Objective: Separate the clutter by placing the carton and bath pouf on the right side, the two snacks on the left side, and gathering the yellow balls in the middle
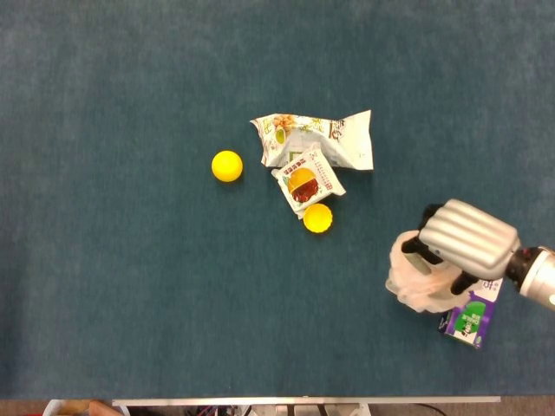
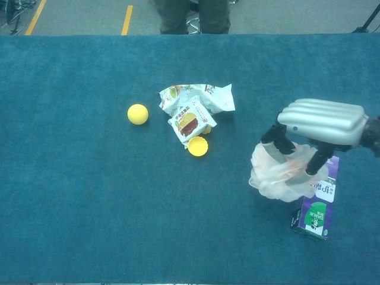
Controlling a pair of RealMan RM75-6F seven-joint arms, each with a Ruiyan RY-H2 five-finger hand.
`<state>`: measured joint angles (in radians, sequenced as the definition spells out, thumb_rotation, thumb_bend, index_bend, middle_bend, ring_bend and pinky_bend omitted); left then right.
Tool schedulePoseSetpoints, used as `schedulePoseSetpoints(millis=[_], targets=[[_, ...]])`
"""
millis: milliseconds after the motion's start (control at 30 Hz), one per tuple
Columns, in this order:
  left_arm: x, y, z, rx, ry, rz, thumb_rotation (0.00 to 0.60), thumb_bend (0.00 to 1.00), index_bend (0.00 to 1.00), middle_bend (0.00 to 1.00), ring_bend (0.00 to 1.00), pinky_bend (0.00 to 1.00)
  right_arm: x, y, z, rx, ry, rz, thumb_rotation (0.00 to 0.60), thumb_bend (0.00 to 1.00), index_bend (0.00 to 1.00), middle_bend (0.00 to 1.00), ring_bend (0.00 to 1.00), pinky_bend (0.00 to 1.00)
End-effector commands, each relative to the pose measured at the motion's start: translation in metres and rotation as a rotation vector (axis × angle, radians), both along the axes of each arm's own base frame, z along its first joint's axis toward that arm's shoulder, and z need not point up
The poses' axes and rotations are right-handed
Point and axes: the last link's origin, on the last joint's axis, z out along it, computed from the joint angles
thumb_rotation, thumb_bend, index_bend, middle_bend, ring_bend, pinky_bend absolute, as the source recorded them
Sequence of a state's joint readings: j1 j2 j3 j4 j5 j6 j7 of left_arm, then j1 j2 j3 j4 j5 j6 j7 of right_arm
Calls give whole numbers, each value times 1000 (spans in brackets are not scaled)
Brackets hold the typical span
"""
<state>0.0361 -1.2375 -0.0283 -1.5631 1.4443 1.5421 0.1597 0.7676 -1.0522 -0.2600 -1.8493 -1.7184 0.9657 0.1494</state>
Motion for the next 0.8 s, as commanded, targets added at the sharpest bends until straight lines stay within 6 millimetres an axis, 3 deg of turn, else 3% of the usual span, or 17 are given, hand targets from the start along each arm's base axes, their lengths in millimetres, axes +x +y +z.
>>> schedulePoseSetpoints(millis=[33,167,400,733,800], targets=[[1,0,-1,-2,-1,-2,600,445,320,159,90,197,-1,5,4,24,57,4,600,71,671,796,647,426],[0,0,-3,-4,-1,-3,600,445,320,159,90,197,-6,7,5,51,130,18,600,25,653,737,631,426],[1,1,-2,2,-5,-6,600,445,320,159,90,197,-10,6,3,70,202,19,600,0,352,515,504,426],[5,1,-1,1,-13,-26,600,445,319,154,90,197,-4,6,6,71,173,23,600,0,30,255,368,430],[8,1,-2,0,-16,-33,600,445,318,153,90,197,-2,6,7,66,162,26,600,0,2,224,358,430]])
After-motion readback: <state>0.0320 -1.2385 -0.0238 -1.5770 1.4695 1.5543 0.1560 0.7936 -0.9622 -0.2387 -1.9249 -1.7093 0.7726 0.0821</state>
